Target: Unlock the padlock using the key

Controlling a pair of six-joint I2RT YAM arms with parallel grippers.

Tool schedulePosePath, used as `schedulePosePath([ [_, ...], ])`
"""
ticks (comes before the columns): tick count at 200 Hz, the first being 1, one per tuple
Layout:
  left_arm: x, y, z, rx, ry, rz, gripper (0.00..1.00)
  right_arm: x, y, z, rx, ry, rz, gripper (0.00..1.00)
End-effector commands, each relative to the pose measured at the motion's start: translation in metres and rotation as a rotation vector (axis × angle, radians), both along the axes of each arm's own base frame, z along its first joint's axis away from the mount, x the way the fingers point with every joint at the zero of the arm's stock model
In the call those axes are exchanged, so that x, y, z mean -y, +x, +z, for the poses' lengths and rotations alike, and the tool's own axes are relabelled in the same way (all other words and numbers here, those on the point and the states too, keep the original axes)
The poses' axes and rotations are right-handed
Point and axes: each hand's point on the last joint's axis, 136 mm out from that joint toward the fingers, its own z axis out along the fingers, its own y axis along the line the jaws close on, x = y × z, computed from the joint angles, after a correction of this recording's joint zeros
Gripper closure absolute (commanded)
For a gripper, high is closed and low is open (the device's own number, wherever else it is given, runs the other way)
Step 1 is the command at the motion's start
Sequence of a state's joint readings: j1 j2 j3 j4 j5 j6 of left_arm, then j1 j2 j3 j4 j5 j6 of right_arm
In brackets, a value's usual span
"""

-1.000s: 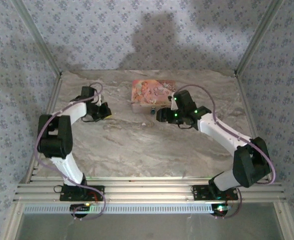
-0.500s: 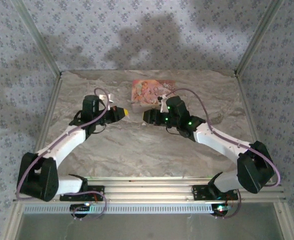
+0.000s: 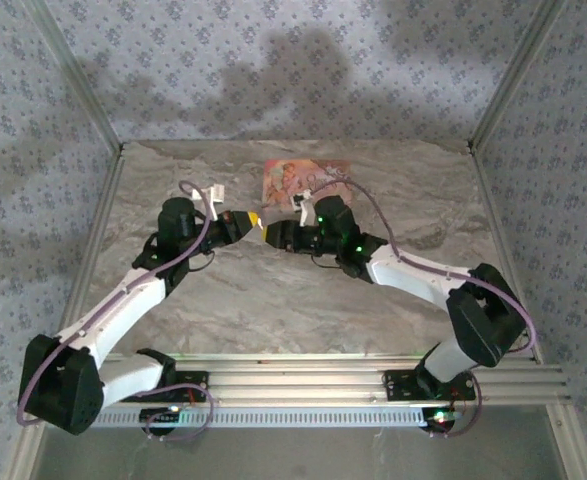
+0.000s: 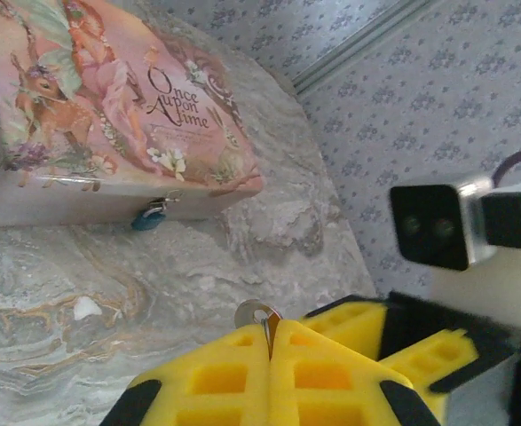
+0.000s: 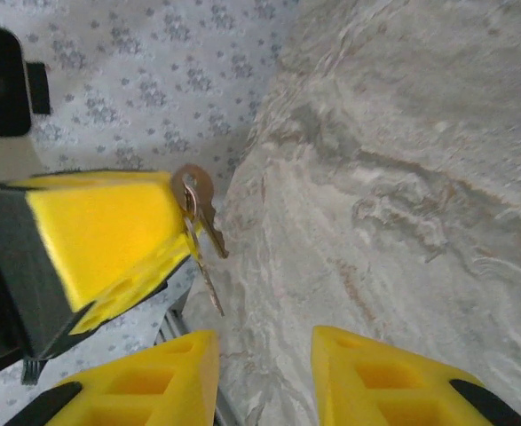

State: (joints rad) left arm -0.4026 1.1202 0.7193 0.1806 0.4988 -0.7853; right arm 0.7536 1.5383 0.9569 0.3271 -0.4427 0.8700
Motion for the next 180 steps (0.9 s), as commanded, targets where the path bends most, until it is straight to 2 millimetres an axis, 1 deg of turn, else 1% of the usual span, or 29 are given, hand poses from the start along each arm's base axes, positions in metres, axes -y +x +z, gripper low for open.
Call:
schedulePosePath([
  [1, 0.001, -0.003, 0.013, 0.029, -0.039, 0.019, 1.0, -0.015, 0.003, 0.026, 0.02, 0.084, 0.036, 0.68],
  [25, 0.002, -0.004, 0.015, 0.033, -0.041, 0.02, 1.0, -0.019, 0.002, 0.027, 0.022, 0.085, 0.051, 0.71],
  [55, 0.003, -0.007, 0.018, 0.033, -0.042, 0.011, 1.0, -0.016, 0.002, 0.029, 0.029, 0.075, 0.043, 0.76],
  [73, 0.001, -0.008, 0.017, 0.031, -0.03, 0.019, 1.0, -0.014, 0.001, 0.031, 0.038, 0.071, 0.042, 0.76],
  [93, -0.004, -0.009, 0.014, 0.025, -0.01, 0.042, 1.0, -0.01, -0.001, 0.032, 0.042, 0.061, 0.034, 0.69],
  [107, -0.01, -0.009, 0.011, 0.012, 0.007, 0.07, 1.0, -0.003, -0.001, 0.034, 0.054, 0.059, 0.004, 0.65],
  [138, -0.017, -0.011, 0.013, 0.009, 0.014, 0.109, 1.0, 0.009, -0.004, 0.045, 0.094, 0.073, -0.045, 0.53],
  [158, -0.019, -0.011, 0.016, 0.012, 0.009, 0.116, 1.0, 0.007, -0.007, 0.048, 0.093, 0.082, -0.034, 0.53],
  [180, -0.017, -0.012, 0.018, 0.009, 0.004, 0.106, 1.0, -0.001, -0.011, 0.049, 0.092, 0.097, -0.012, 0.57],
])
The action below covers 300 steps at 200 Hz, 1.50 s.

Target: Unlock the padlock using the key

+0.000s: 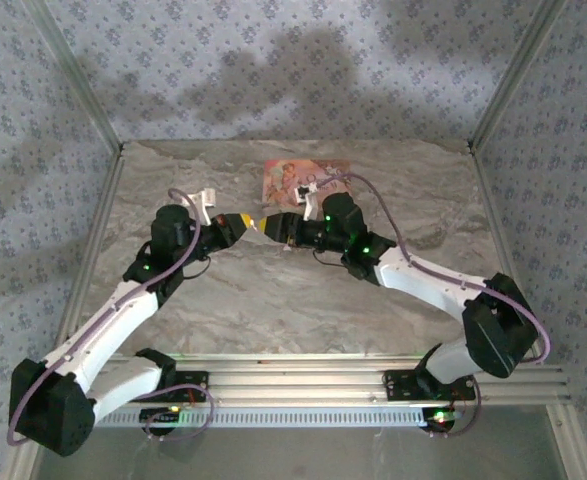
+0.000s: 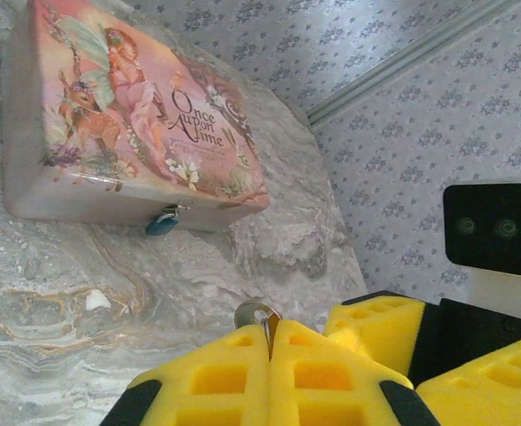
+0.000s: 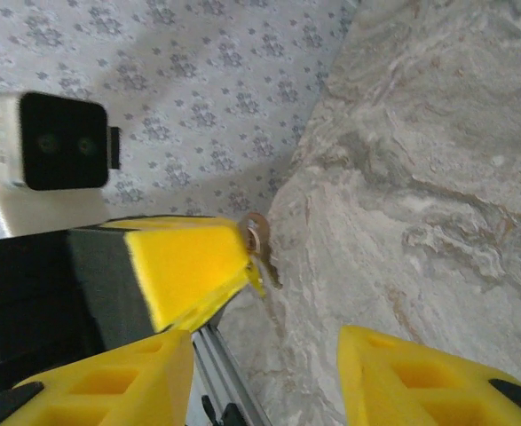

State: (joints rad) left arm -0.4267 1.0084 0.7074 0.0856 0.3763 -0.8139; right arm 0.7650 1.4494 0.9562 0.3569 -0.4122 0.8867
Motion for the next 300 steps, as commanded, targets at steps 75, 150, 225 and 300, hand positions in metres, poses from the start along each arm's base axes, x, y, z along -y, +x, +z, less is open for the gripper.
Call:
schedulePosePath([
  [75, -0.001, -0.007, 0.013, 0.009, -0.032, -0.006, 1.0, -0.02, -0.007, 0.003, 0.024, 0.0, 0.043, 0.66],
  [150, 0.0, -0.011, 0.008, -0.01, -0.043, -0.013, 1.0, -0.024, -0.006, 0.0, 0.022, -0.002, 0.06, 0.67],
  [225, 0.001, -0.014, 0.009, -0.013, -0.055, -0.025, 1.0, -0.029, -0.003, 0.003, 0.03, 0.005, 0.072, 0.73],
  [300, -0.002, -0.018, 0.009, -0.009, -0.042, -0.02, 1.0, -0.031, 0.0, -0.004, 0.009, 0.016, 0.078, 0.96],
])
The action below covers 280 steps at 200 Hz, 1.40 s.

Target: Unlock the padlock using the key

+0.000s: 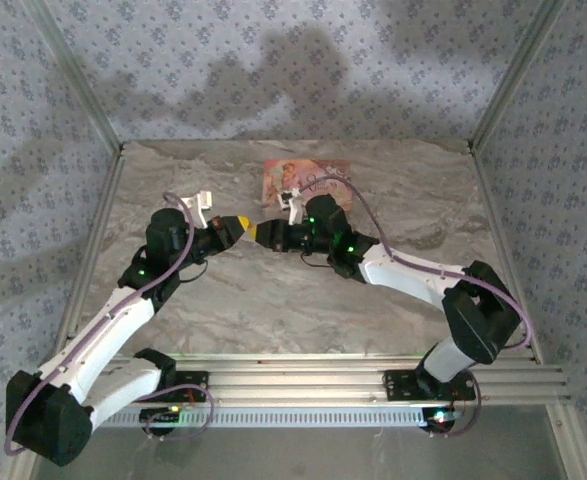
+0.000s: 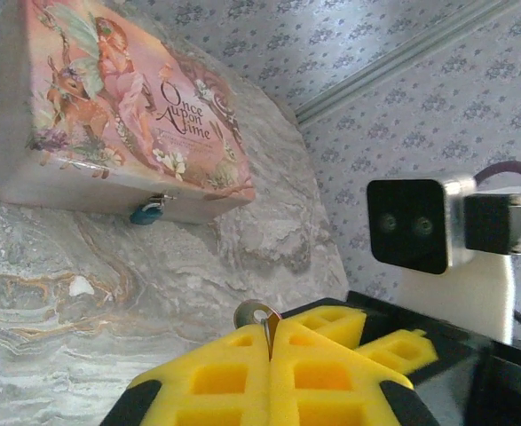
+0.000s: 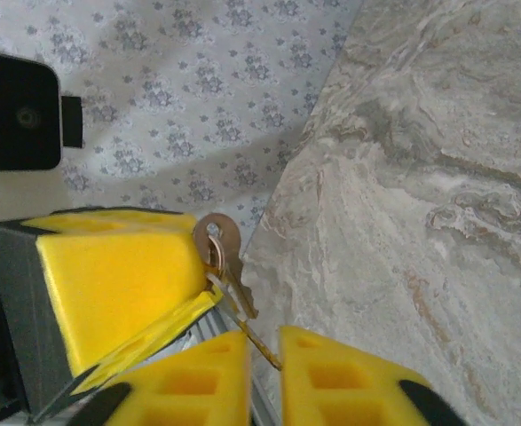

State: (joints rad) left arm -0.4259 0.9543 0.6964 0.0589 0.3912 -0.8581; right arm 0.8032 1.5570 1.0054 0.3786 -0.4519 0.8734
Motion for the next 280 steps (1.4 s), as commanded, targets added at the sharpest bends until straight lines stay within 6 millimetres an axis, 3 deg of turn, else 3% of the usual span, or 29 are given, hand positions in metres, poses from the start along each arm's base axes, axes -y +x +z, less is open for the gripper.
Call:
schedulePosePath([
  [1, 0.0, -0.007, 0.002, 0.01, -0.002, -0.018, 1.0, -0.002, 0.006, 0.017, 0.028, 0.042, -0.002, 0.97],
  [54, 0.0, -0.01, -0.01, -0.006, 0.028, -0.031, 0.99, 0.023, 0.013, 0.015, 0.037, 0.009, -0.047, 1.0],
  [99, -0.006, -0.02, -0.013, 0.05, 0.121, -0.058, 0.68, 0.055, 0.006, -0.007, 0.072, -0.257, -0.022, 1.0],
  [135, -0.009, -0.03, -0.013, 0.096, 0.215, -0.115, 0.57, 0.074, -0.009, -0.022, 0.164, -0.499, 0.084, 1.0],
  [139, -0.008, -0.031, -0.013, 0.104, 0.224, -0.124, 0.55, 0.074, -0.007, -0.012, 0.192, -0.5, 0.086, 1.0],
  [173, -0.006, -0.042, -0.01, 0.177, 0.293, -0.212, 0.48, 0.084, -0.017, -0.008, 0.248, -0.613, 0.186, 1.0],
  [212, 0.008, -0.064, 0.007, 0.376, 0.326, -0.395, 0.42, 0.096, -0.048, -0.001, 0.301, -0.731, 0.384, 1.0],
  [280, 0.035, -0.102, 0.031, 0.564, 0.199, -0.699, 0.39, 0.097, -0.078, 0.007, 0.302, -0.688, 0.545, 1.0],
])
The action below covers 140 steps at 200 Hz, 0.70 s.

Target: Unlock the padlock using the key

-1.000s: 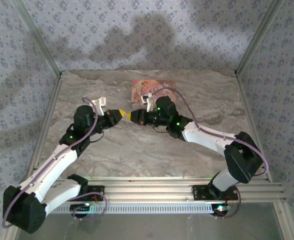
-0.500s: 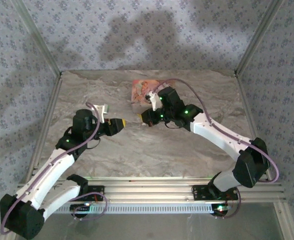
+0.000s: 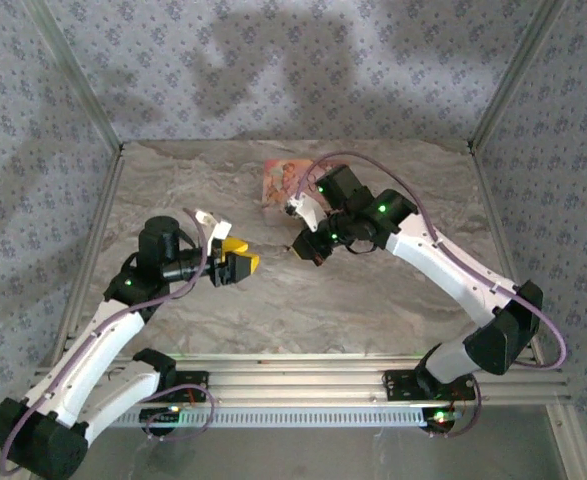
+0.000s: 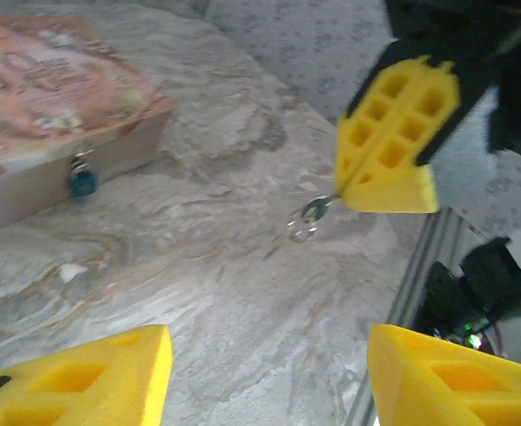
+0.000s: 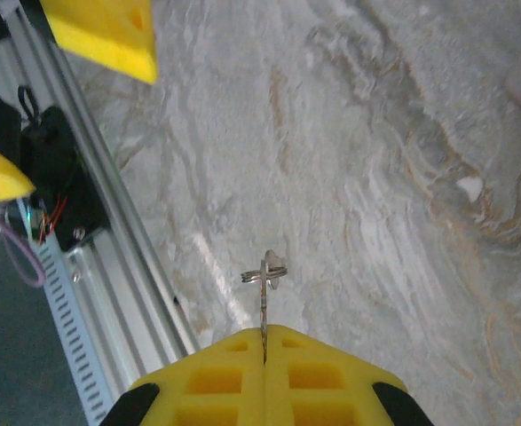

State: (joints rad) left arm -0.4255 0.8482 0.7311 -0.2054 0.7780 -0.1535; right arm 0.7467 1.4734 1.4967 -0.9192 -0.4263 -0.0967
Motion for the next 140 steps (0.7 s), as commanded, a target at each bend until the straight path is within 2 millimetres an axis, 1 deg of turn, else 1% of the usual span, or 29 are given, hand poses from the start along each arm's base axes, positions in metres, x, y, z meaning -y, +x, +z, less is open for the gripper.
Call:
schedulePosePath([
  [1, 0.013, -0.019, 0.026, 0.092, -0.073, -0.19, 0.39, 0.002, -0.021, -0.001, -0.052, -0.011, 0.097, 1.0],
  [21, 0.02, -0.021, 0.026, 0.069, -0.1, -0.245, 0.39, -0.002, -0.03, 0.001, -0.081, 0.022, 0.136, 1.0],
  [46, 0.026, -0.02, 0.024, 0.064, -0.11, -0.275, 0.42, -0.007, -0.037, 0.006, -0.106, 0.064, 0.173, 1.0],
  [67, 0.03, -0.009, 0.018, 0.005, -0.123, -0.255, 0.49, -0.011, -0.041, 0.011, -0.116, 0.094, 0.194, 1.0],
  [78, 0.034, -0.006, 0.017, -0.031, -0.142, -0.268, 0.5, -0.013, -0.042, 0.014, -0.123, 0.115, 0.204, 1.0],
  [91, 0.037, -0.003, 0.015, -0.057, -0.158, -0.272, 0.5, -0.016, -0.044, 0.018, -0.127, 0.133, 0.214, 1.0],
  [104, 0.038, -0.003, 0.016, -0.067, -0.173, -0.283, 0.5, -0.017, -0.044, 0.02, -0.124, 0.145, 0.219, 1.0],
  [118, 0.039, -0.008, 0.02, -0.059, -0.184, -0.307, 0.49, -0.019, -0.044, 0.023, -0.122, 0.156, 0.224, 1.0],
  [140, 0.039, -0.015, 0.02, -0.058, -0.176, -0.332, 0.45, -0.02, -0.043, 0.023, -0.121, 0.161, 0.23, 1.0],
])
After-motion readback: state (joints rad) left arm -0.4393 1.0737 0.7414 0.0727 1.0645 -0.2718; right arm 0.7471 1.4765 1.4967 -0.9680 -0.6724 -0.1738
